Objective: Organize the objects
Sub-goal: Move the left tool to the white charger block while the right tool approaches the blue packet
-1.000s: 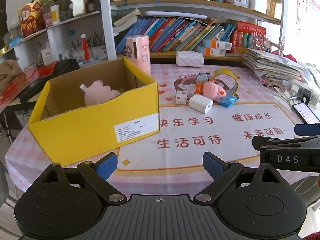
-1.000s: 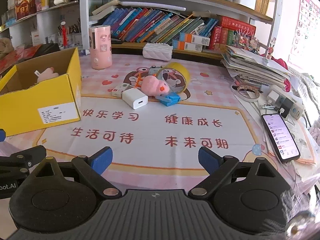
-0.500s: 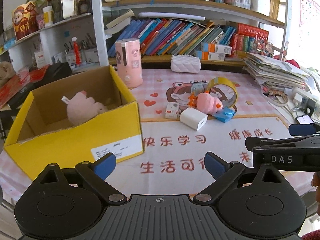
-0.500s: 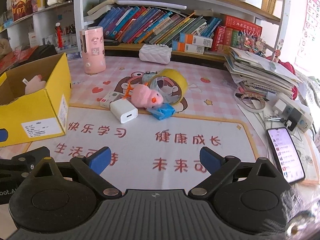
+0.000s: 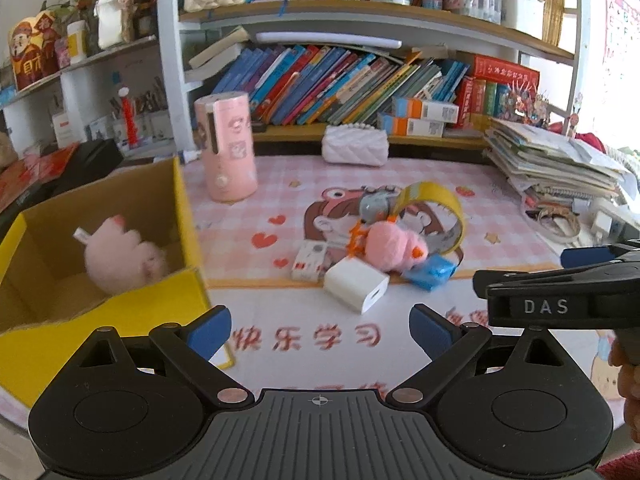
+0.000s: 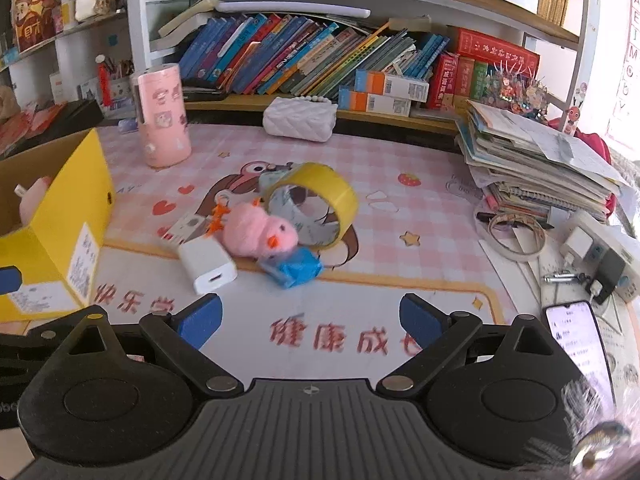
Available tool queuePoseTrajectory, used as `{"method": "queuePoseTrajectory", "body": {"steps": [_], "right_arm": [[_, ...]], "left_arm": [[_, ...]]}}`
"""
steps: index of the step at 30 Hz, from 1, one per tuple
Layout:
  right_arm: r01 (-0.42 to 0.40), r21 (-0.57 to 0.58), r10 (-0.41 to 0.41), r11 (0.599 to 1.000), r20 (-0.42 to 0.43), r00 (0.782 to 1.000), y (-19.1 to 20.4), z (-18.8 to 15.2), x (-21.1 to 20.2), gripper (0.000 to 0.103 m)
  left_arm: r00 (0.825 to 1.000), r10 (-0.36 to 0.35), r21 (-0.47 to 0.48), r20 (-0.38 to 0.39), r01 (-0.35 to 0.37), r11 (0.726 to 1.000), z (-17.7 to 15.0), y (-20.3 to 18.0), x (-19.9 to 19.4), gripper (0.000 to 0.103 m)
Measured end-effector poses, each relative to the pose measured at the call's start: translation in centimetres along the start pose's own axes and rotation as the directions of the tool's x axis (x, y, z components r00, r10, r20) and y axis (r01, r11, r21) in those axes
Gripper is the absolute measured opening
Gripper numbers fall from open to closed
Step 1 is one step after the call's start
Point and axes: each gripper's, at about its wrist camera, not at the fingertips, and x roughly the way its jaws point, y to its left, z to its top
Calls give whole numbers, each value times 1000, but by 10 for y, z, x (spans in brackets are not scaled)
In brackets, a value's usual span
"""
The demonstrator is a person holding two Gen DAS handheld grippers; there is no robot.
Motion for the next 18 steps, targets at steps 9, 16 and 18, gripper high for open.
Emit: {"method": "queuePoseTrajectory", "body": {"steps": [9, 16, 18], "right_arm": [[-55, -17, 55, 998, -6, 998, -22, 13, 21, 96], [-79, -18, 79, 997, -15, 997, -35, 18, 36, 96], [-80, -11, 80, 997, -15, 997, -39, 19, 40, 96]], "left_arm": [[998, 31, -12, -46, -32, 999, 8, -20, 19, 97], [996, 52, -5, -75, -53, 999, 11, -32, 32, 96], [994, 61, -11, -95, -62, 998, 13, -33, 38, 95]]}}
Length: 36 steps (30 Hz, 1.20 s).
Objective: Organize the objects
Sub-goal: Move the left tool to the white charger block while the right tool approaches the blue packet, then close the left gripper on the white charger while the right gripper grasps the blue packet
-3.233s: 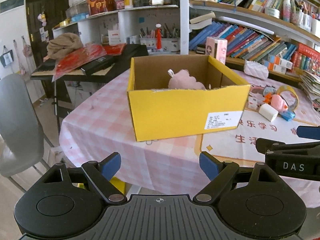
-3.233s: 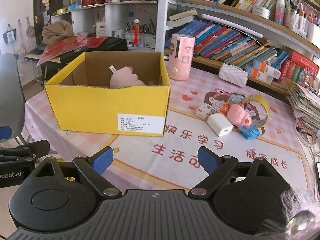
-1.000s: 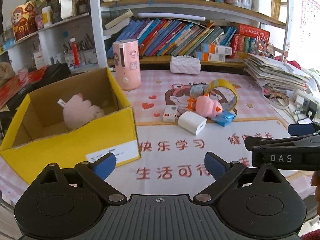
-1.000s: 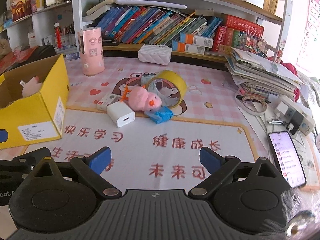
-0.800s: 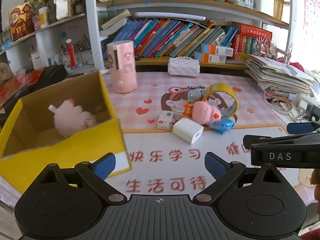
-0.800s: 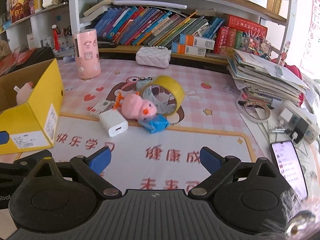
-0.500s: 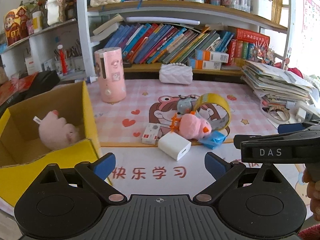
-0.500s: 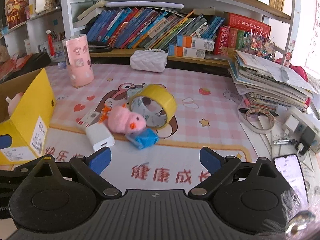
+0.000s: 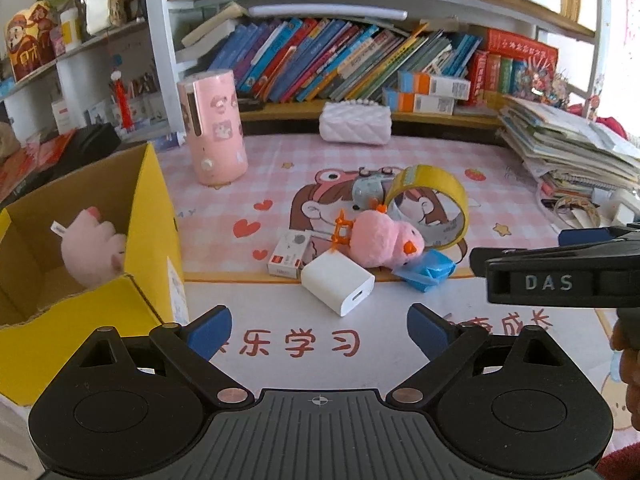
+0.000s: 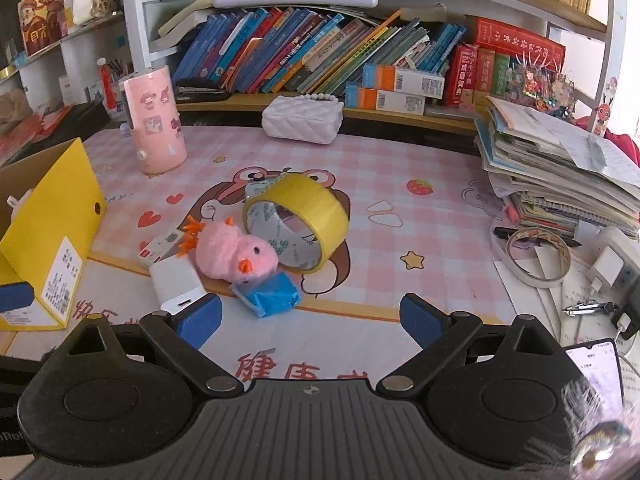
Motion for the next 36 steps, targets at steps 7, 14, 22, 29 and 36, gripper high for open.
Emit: {"method": "queuePoseTrajectory", "body": {"steps": [7, 14, 22, 29, 36], "right_arm": [[-7, 17, 8, 1000, -15, 1000, -13, 2, 12, 96], [20, 18, -20, 1000, -42, 999, -29, 3, 25, 95], [-4, 5, 4, 1000, -68, 998, -36, 4, 39, 95], [-95, -63, 88, 993, -101, 991, -22, 2, 50, 95], [-157, -124, 141, 980, -126, 982, -4, 1, 63, 95]], "left_arm": [[999, 2, -12, -44, -2, 1000, 12, -7, 29, 90], [996, 2, -31, -92, -5, 999, 21, -12, 69, 83], [990, 16, -61, -142, -24, 998, 29, -9, 105, 75], [987, 6, -55, -161, -15, 998, 28, -12, 121, 65], [985, -2, -82, -173, -12, 997, 27, -3, 113, 64]]}}
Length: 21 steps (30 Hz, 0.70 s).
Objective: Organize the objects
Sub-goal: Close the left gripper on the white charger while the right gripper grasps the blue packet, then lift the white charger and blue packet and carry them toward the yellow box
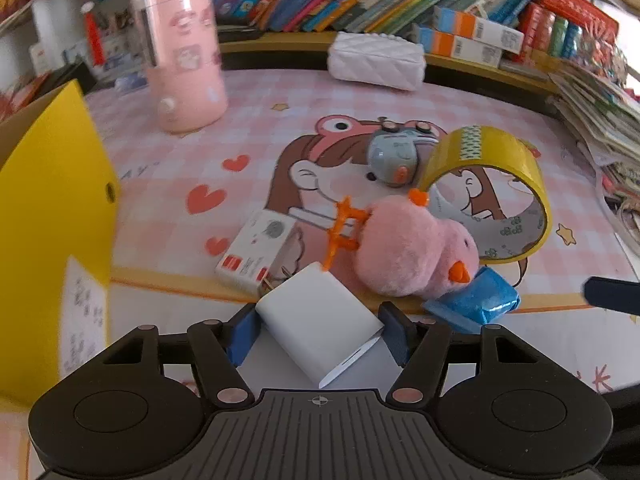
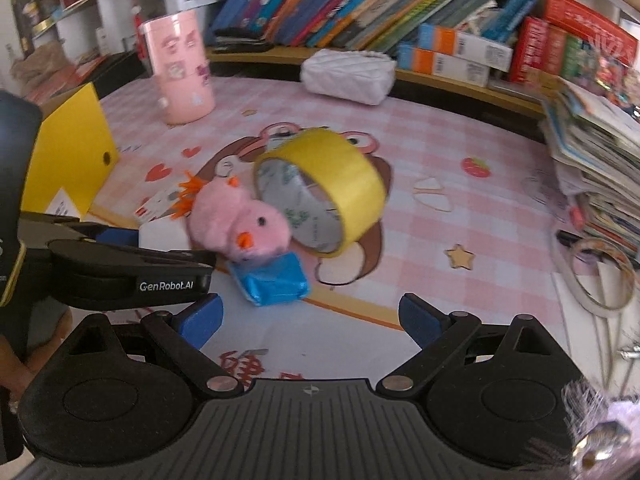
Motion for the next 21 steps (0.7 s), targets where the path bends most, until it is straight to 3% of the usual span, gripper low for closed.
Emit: {"method": "queuePoseTrajectory", "body": {"steps": [8, 14, 16, 21], "right_arm": [[-35, -26, 34, 999, -38, 999, 13, 4, 28, 92], [-42, -40, 40, 998, -41, 998, 20, 6, 39, 71], [-31, -50, 29, 998, -29, 999, 22, 7, 39, 54], [-25, -36, 23, 999, -43, 999, 22, 6, 32, 39]], "left_arm": [[999, -20, -55, 39, 22, 998, -10, 23, -44, 64], [997, -51, -68, 58, 55, 996, -16, 30, -64, 64], [996, -54, -65, 66, 58, 996, -17, 31, -68, 64], [994, -66, -65, 84, 72, 995, -21, 34, -76, 64]]}}
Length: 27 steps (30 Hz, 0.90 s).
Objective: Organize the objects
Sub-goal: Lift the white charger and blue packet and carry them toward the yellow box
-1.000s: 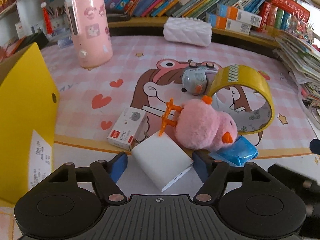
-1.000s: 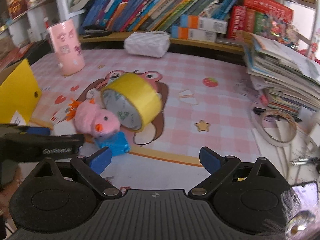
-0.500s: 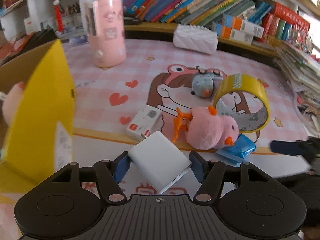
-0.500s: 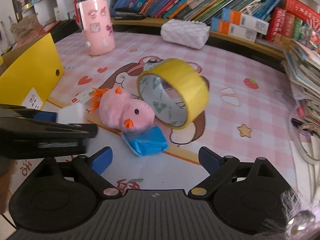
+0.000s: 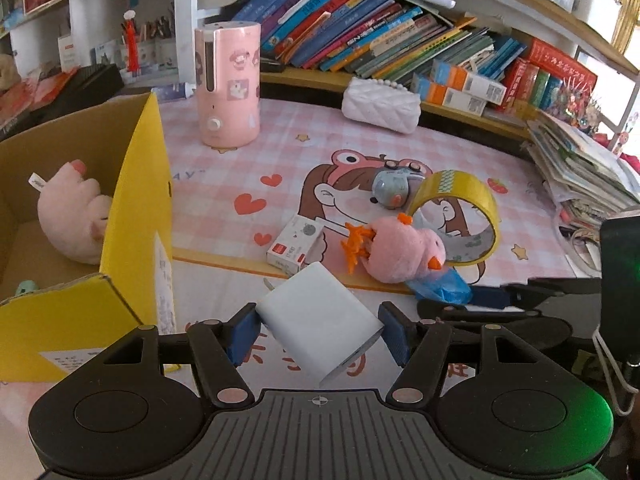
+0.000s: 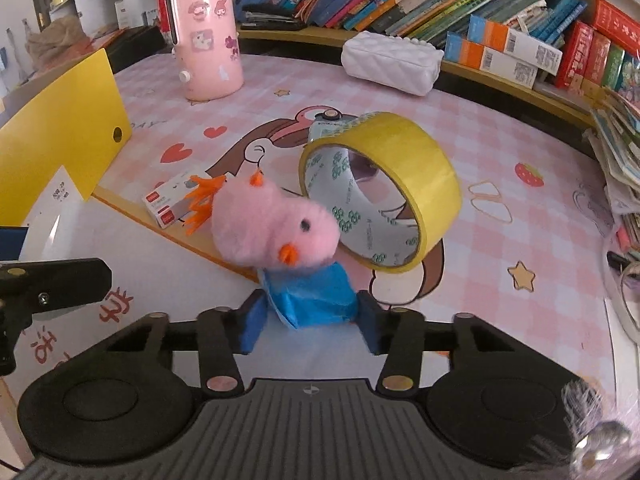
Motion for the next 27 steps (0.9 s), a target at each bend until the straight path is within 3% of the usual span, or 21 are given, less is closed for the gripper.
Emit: {"method": "queuePoseTrajectory", "body": {"steps": [17, 27], "right_arm": [[93, 82, -98, 992, 65, 993, 26, -22, -68, 35], [106, 92, -112, 990, 63, 992, 71, -41, -92, 35]], "left_arm": [[992, -123, 37, 37, 121, 992, -19, 13, -30, 64], [989, -137, 19, 57, 136, 991, -44, 49, -65, 64]]}}
